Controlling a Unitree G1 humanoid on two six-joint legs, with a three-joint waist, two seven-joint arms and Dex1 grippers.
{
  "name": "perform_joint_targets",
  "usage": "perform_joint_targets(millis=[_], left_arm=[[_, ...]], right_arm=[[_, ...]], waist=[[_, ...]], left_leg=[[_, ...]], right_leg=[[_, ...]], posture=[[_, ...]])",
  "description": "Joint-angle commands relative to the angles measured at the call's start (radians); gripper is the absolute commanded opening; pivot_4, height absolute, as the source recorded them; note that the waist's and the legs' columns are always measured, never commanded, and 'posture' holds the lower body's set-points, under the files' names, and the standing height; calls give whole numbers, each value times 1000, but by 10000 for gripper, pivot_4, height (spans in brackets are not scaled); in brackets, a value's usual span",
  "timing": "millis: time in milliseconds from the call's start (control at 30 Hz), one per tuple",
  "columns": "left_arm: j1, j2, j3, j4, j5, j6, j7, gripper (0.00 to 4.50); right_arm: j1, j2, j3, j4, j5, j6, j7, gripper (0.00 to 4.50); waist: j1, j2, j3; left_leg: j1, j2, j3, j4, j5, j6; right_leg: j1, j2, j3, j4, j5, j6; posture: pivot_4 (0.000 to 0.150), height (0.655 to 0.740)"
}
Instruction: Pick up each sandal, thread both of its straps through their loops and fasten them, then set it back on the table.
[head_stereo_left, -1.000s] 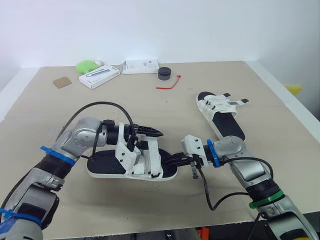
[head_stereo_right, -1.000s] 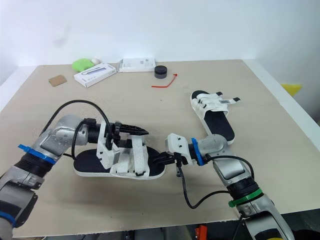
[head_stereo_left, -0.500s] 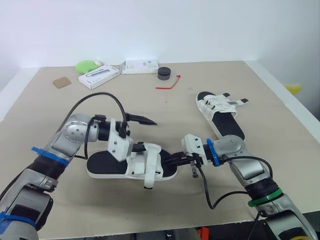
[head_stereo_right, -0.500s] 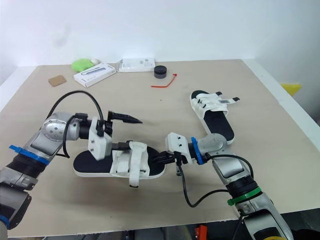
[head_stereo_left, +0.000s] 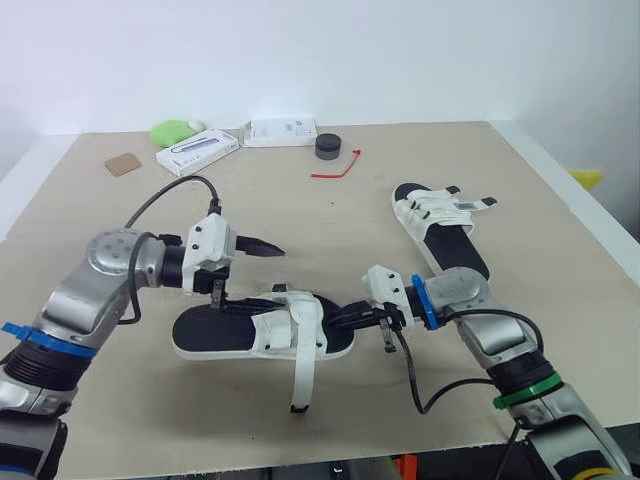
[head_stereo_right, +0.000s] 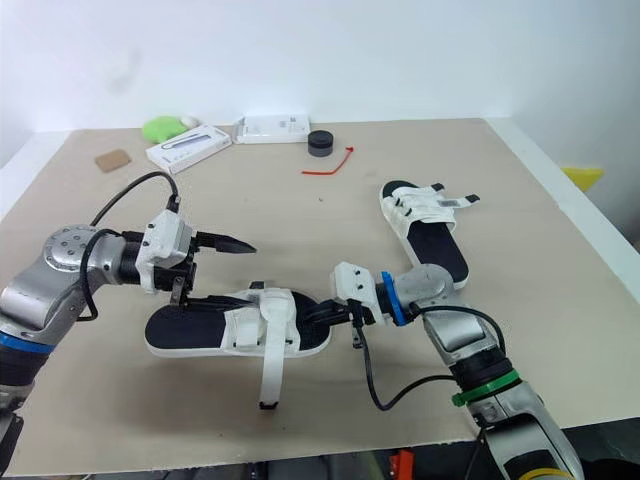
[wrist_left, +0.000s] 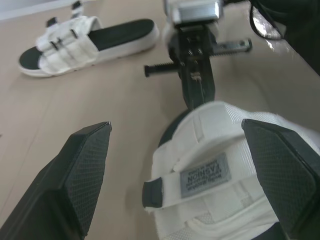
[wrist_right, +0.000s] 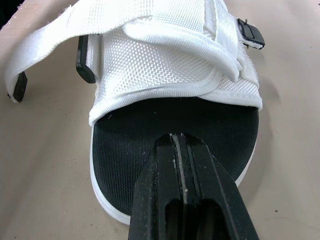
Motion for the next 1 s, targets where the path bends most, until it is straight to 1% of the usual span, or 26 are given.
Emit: perform_joint_targets(millis=[33, 100, 133, 233, 333, 400, 467, 567, 600, 633, 667, 767, 900, 1000], left_arm=[[-109, 49, 133, 6, -394, 501, 102, 43153], [-158, 87, 176, 33, -581, 732, 115, 43153], [-157, 107, 183, 18, -625, 794, 113, 43153], [-112, 132, 189, -68, -687, 894, 121, 43153], [-65, 114, 201, -121, -721, 935, 158, 43153], [-48, 100, 216, -138, -780, 971, 198, 43153], [-21, 92, 229, -165, -809, 981, 231, 43153], [36, 89, 242, -229, -781, 951, 260, 43153], [69, 87, 240, -270, -739, 919, 262, 43153], [128, 105, 219, -339, -644, 840, 216, 43153], [176, 113, 206, -382, -579, 786, 188, 43153], [283, 129, 175, -452, -434, 650, 121, 43153], [404, 92, 167, -482, -287, 476, 99, 43153], [469, 73, 167, -495, -242, 396, 76, 43153]], right_arm=[[-12, -1, -4, -5, -3, -11, 4, 0], [-10, 0, -4, -5, -2, -10, 5, 0], [-12, 2, -3, -2, -2, -10, 4, 0], [-26, 14, -1, 14, -7, -12, 1, 0], [-35, 20, 0, 26, -10, -16, 0, 0], [-35, 21, -2, 26, -11, -17, 0, 0], [-33, 20, -3, 25, -12, -18, 1, 0], [-27, 19, -3, 18, -12, -18, 0, 0], [-24, 18, -3, 14, -12, -17, -1, 0], [-19, 19, -3, 10, -11, -15, -2, 0], [-16, 20, -2, 7, -12, -15, -3, 0], [-12, 20, 0, 2, -12, -14, -5, 0], [-14, 23, 2, 5, -13, -15, -5, 0], [-12, 23, 2, 1, -13, -14, -5, 0]], waist=[[0, -2, 1], [-1, -3, 2], [-2, -3, 2], [-4, -1, 1], [-3, -1, 1], [-1, -1, 1], [-1, -1, 1], [-1, -1, 1], [-1, -1, 1], [-2, -1, 1], [-2, -1, 1], [-1, -1, 1], [-1, -1, 1], [0, -1, 1]], left_leg=[[0, 0, 0, 0, 0, 0], [-1, 1, -2, 0, 0, 0], [-1, 1, -4, 0, 0, 0], [2, 1, -5, 0, -2, 3], [1, 1, -6, -1, -3, 2], [1, 1, -7, 0, -3, 2], [1, 1, -8, 0, -3, 2], [1, 0, -8, 0, -3, 2], [1, 0, -8, 0, -3, 2], [1, 0, -8, 0, -2, 1], [1, 0, -8, -1, -3, 1], [2, 0, -7, -1, -2, -6], [2, 0, -6, -1, -2, -6], [3, 0, -6, -1, -2, -6]], right_leg=[[0, 0, 0, 0, 0, 0], [0, 0, -2, 0, 0, 0], [0, 1, -2, 0, 0, 0], [0, 0, -2, 1, -4, -2], [0, 0, -2, 2, -5, -3], [0, 0, -3, 2, -5, -3], [0, 0, -4, 2, -5, -3], [0, -1, -4, 2, -5, -3], [0, -1, -4, 2, -5, -3], [0, -1, -4, 2, -5, -3], [0, -1, -3, 2, -6, -4], [0, 0, -4, 3, -7, -5], [2, 0, -6, 2, -10, -10], [2, 0, -6, 3, -10, -10]], posture=[[1500, 7400], [1500, 7400], [1500, 7400], [1500, 7400], [1500, 7400], [1500, 7400], [1500, 7400], [1500, 7400], [1500, 7400], [1500, 7400], [1500, 7400], [1500, 7400], [1500, 7400], [1500, 7400]])
